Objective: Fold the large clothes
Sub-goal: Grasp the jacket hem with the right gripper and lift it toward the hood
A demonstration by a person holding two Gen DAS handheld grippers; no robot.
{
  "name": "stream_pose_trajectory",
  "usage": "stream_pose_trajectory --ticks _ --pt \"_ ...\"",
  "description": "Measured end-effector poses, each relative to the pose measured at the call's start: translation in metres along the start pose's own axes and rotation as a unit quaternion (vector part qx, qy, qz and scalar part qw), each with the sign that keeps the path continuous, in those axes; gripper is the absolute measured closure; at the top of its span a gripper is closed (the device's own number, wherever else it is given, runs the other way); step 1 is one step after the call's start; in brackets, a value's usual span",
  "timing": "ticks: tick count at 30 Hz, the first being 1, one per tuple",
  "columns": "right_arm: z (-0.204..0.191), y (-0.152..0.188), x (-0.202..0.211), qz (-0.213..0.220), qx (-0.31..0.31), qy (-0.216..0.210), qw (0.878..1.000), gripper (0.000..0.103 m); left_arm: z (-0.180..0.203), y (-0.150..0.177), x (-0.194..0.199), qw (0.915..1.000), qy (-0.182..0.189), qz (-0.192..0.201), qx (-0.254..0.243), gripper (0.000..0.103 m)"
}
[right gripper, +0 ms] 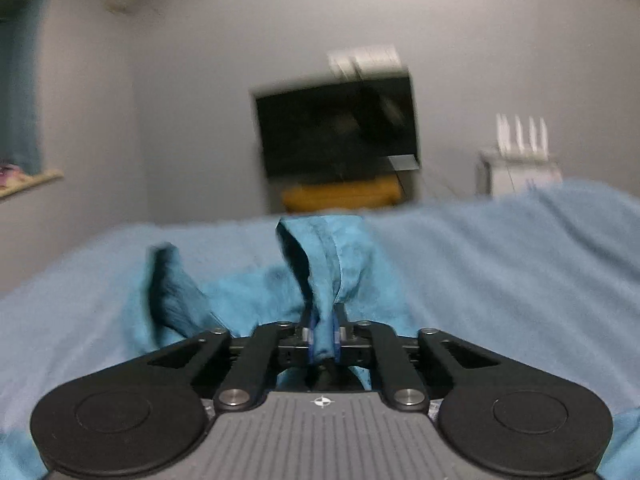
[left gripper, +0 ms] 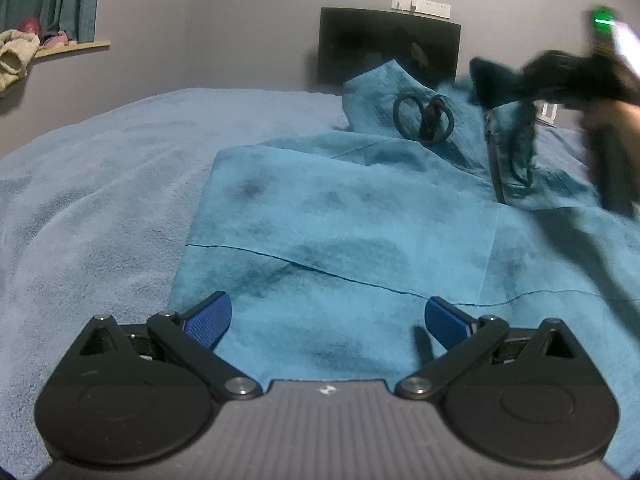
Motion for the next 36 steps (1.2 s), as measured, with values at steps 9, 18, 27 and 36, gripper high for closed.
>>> stream_pose_trajectory --ticks 9,18,27,36 --pt "-0.007 0.068 0.174 0.087 0.103 -0.040 0.990 0.102 0.000 0.002 -0.002 0.9999 -0.007 -0.007 -0.013 0.000" --pt "0.015 0.055 0.169 -0.007 0.046 -0.022 0.999 0.085 0.004 0.005 -0.001 0.9993 -0.017 -0.016 -0.030 0.000" --pt "0.041 0.006 0.021 -0.068 -0.013 0.041 0.997 0.054 0.002 0.007 -0.005 0.9991 -0.018 -0.018 -0.032 0.000" --pt "0.048 0.015 -0.119 -0.133 -0.027 0.042 0.990 0.027 0.003 0.010 -0.010 0.9995 -0.017 -0.015 -0.024 0.000"
Point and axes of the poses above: each gripper's, at about its wrist camera, not at the fingertips, and x roughly against the way its jaws point, z to its right, y to its underside, the point moved 3 cm from there along -x, roughly the way its jaws point, and after that the axes turned 1 degree about y, right-handed, at the moved point
